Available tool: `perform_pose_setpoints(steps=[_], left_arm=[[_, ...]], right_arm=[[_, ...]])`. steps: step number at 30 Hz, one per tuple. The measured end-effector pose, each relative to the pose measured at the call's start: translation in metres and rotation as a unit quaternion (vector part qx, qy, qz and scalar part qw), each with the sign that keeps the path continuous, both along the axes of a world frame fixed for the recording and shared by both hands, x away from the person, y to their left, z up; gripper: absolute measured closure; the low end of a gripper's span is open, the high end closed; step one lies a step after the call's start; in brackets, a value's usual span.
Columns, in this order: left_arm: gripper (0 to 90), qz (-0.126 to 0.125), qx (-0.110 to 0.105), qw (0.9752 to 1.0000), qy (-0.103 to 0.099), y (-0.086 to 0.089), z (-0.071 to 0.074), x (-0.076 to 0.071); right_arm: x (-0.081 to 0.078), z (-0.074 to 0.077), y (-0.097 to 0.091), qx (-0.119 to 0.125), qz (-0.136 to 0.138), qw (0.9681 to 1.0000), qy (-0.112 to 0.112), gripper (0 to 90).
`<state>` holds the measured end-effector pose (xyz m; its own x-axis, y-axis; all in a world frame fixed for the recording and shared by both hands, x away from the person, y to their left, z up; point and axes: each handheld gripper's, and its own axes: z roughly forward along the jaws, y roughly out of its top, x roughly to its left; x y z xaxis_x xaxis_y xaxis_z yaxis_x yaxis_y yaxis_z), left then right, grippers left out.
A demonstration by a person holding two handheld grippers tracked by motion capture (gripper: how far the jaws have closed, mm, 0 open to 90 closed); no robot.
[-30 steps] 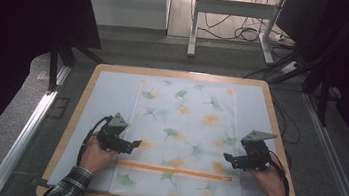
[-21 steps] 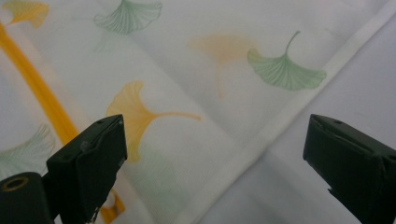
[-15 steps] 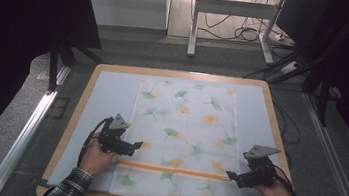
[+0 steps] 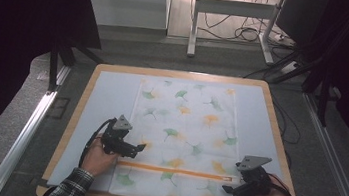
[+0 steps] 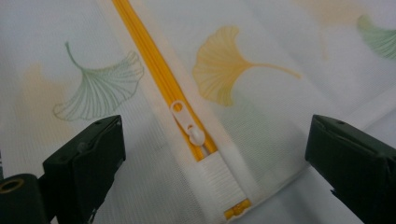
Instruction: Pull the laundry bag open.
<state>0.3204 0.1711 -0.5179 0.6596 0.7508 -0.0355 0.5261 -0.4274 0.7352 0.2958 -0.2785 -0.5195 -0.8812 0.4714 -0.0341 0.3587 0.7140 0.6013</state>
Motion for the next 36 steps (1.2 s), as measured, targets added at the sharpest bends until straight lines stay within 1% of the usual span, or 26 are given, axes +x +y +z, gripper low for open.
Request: perform_pose_setpoints(steps=[3, 5, 8, 9, 10, 11, 13, 15, 16, 17, 20, 23, 24, 26, 27, 28, 29, 31, 36], left_arm=[[2.3, -0.004, 0.001, 1.0000, 0.002, -0.002, 0.000, 0.000], [2.2, -0.010, 0.006, 0.9999, 0.006, -0.005, 0.000, 0.000], [2.0, -0.013, 0.003, 0.9999, 0.007, -0.007, 0.000, 0.000], [1.9, -0.019, 0.001, 0.9998, 0.007, -0.009, 0.001, -0.001], [1.9, -0.019, 0.001, 0.9998, 0.007, -0.009, 0.001, -0.001], [2.2, -0.026, 0.004, 0.9996, 0.008, -0.013, 0.002, -0.001], [3.8, -0.032, 0.012, 0.9994, 0.006, -0.017, 0.004, -0.002], [7.7, -0.041, 0.018, 0.9990, -0.002, -0.022, 0.007, -0.003], [9.9, -0.041, 0.018, 0.9990, -0.002, -0.022, 0.007, -0.003], [12.5, -0.051, 0.015, 0.9986, -0.004, -0.026, 0.010, -0.003], [20.8, -0.073, 0.014, 0.9972, 0.000, -0.036, 0.014, -0.003], [27.5, -0.097, 0.011, 0.9952, 0.001, -0.047, 0.017, -0.003], [29.3, -0.105, 0.013, 0.9944, 0.003, -0.050, 0.017, -0.003], [34.5, -0.119, 0.025, 0.9926, 0.004, -0.059, 0.016, -0.004], [35.2, -0.123, 0.029, 0.9920, 0.003, -0.063, 0.016, -0.005], [36.1, -0.123, 0.029, 0.9920, 0.003, -0.063, 0.016, -0.005], [37.3, -0.134, 0.035, 0.9903, 0.003, -0.070, 0.014, -0.006], [38.5, -0.141, 0.038, 0.9893, 0.003, -0.078, 0.014, -0.007], [45.1, -0.154, 0.021, 0.9878, 0.009, -0.090, 0.016, -0.008]], right_arm=[[-0.001, -0.003, 0.000, 0.000, 0.008, 1.0000, -0.006, 1.9], [-0.001, -0.005, -0.001, 0.005, 0.010, 0.9999, -0.009, 0.6], [-0.002, -0.007, -0.002, 0.010, 0.017, 0.9997, -0.013, 0.0], [-0.003, -0.007, -0.003, 0.014, 0.018, 0.9997, -0.014, 0.0], [-0.003, -0.007, -0.003, 0.014, 0.018, 0.9997, -0.014, 0.0], [-0.003, -0.007, -0.003, 0.014, 0.018, 0.9996, -0.014, 0.0], [-0.003, -0.007, -0.003, 0.014, 0.018, 0.9996, -0.014, 0.0], [-0.003, -0.007, -0.003, 0.015, 0.019, 0.9996, -0.014, 0.0], [-0.003, -0.007, -0.003, 0.015, 0.020, 0.9996, -0.014, 0.0], [-0.002, -0.007, -0.003, 0.014, 0.021, 0.9996, -0.013, 0.0], [-0.002, -0.007, -0.003, 0.012, 0.020, 0.9996, -0.013, 0.0], [-0.002, -0.007, -0.003, 0.011, 0.020, 0.9997, -0.012, 0.0], [-0.002, -0.007, -0.003, 0.011, 0.021, 0.9997, -0.012, 0.0], [-0.002, -0.007, -0.003, 0.011, 0.021, 0.9997, -0.012, 0.0], [-0.002, -0.007, -0.003, 0.011, 0.021, 0.9997, -0.011, 0.0], [-0.002, -0.007, -0.003, 0.011, 0.021, 0.9997, -0.012, 0.0], [-0.002, -0.007, -0.003, 0.011, 0.021, 0.9997, -0.011, 0.0], [-0.002, -0.007, -0.003, 0.011, 0.021, 0.9997, -0.011, 0.0], [-0.002, -0.007, -0.002, 0.010, 0.020, 0.9997, -0.011, 0.0]])
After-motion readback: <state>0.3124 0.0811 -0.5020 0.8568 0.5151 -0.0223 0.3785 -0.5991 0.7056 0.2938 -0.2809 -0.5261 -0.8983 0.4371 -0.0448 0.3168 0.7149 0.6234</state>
